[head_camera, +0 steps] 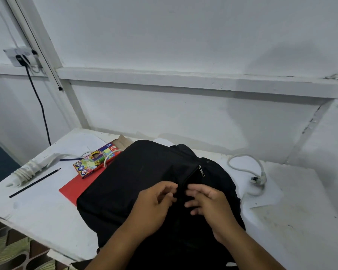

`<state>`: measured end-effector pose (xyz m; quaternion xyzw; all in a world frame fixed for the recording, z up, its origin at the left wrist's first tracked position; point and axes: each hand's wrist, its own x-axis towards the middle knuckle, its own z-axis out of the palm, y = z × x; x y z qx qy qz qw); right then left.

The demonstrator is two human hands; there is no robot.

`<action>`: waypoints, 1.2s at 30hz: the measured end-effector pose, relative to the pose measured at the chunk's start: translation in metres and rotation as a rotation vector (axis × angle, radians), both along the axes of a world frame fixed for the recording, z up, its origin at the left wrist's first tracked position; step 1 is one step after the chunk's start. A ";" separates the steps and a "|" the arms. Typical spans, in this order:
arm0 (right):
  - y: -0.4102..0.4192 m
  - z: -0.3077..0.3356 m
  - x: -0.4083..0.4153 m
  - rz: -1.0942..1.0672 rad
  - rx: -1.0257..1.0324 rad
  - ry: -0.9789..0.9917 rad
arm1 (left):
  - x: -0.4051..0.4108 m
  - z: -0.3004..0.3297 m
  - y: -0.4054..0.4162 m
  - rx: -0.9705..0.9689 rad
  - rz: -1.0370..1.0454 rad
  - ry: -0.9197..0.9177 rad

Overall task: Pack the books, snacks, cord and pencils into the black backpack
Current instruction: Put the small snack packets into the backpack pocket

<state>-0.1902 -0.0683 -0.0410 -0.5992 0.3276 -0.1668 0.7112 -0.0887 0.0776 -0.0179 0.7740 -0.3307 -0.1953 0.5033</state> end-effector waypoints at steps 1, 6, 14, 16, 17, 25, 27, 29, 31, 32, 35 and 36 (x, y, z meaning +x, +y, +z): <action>-0.002 -0.001 -0.004 -0.055 -0.090 0.000 | 0.002 0.002 0.001 -0.020 -0.019 0.033; -0.020 -0.002 -0.027 -0.359 -0.544 0.195 | 0.037 0.011 0.022 -0.203 0.235 -0.093; -0.019 0.000 -0.043 -0.306 -0.229 0.378 | 0.132 -0.017 0.086 0.405 0.446 -0.085; -0.019 0.003 -0.041 -0.320 -0.240 0.349 | 0.129 -0.024 0.088 0.401 0.407 0.020; -0.017 0.006 -0.038 -0.318 -0.216 0.333 | 0.128 -0.025 0.088 0.407 0.396 0.028; 0.003 0.029 0.009 -0.175 -0.208 0.328 | 0.159 -0.026 0.099 0.481 0.248 0.179; 0.013 0.037 0.022 -0.145 -0.251 0.387 | 0.165 -0.037 0.100 0.469 0.255 0.171; 0.021 0.039 0.033 -0.136 -0.394 0.507 | 0.169 -0.042 0.099 0.460 0.264 0.170; 0.023 0.033 0.039 -0.152 -0.495 0.564 | 0.170 -0.043 0.098 0.437 0.267 0.182; 0.022 0.030 0.040 -0.162 -0.509 0.564 | 0.170 -0.042 0.097 0.420 0.270 0.186; 0.017 0.021 0.037 -0.198 -0.535 0.529 | 0.167 -0.042 0.098 0.387 0.278 0.185; 0.016 0.017 0.036 -0.207 -0.537 0.516 | 0.166 -0.042 0.099 0.376 0.282 0.185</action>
